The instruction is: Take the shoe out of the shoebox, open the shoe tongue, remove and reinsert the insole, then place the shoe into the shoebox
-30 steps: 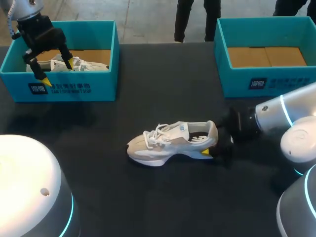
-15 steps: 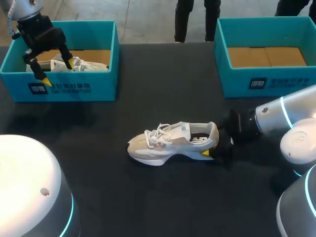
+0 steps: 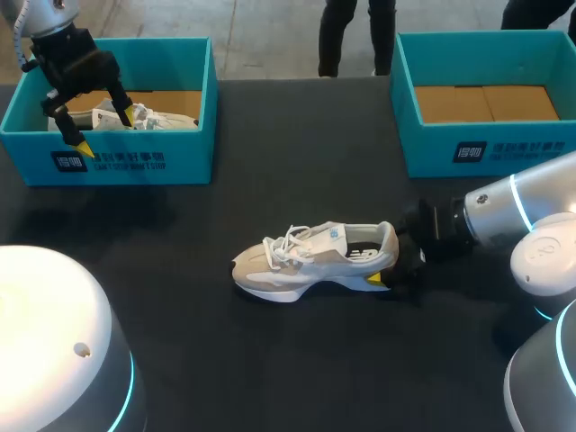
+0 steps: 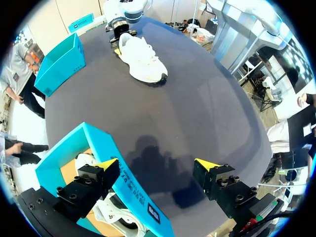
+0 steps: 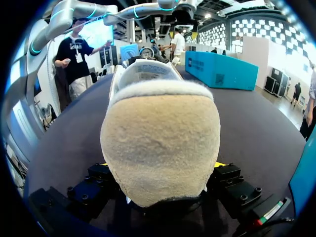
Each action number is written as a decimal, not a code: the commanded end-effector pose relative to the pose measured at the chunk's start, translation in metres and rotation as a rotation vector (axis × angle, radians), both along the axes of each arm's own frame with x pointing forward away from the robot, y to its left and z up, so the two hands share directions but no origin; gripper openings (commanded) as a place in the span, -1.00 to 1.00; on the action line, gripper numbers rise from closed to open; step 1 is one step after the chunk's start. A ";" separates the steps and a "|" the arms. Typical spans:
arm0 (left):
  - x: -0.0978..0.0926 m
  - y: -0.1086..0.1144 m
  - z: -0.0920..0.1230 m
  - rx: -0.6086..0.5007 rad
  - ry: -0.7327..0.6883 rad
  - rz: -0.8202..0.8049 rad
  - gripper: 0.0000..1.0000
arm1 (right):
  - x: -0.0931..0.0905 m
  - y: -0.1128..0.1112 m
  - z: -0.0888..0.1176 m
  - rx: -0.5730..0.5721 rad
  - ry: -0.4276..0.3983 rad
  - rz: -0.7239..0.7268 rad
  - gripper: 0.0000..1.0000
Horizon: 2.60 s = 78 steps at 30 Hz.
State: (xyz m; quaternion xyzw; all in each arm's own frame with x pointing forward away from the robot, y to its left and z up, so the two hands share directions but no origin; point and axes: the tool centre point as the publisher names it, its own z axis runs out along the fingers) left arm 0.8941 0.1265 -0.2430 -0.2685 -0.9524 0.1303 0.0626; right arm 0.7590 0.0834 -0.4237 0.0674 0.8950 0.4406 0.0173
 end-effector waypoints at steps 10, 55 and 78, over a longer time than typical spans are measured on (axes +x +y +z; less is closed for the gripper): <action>-0.001 0.000 0.000 0.000 -0.003 0.000 1.00 | 0.001 0.003 -0.002 -0.003 0.001 -0.001 -1.00; -0.025 -0.070 0.018 0.103 -0.077 0.011 1.00 | 0.001 0.003 -0.002 -0.003 0.001 -0.001 -1.00; -0.033 -0.085 0.023 0.149 -0.112 0.173 1.00 | 0.001 0.003 -0.002 -0.003 0.001 -0.001 -1.00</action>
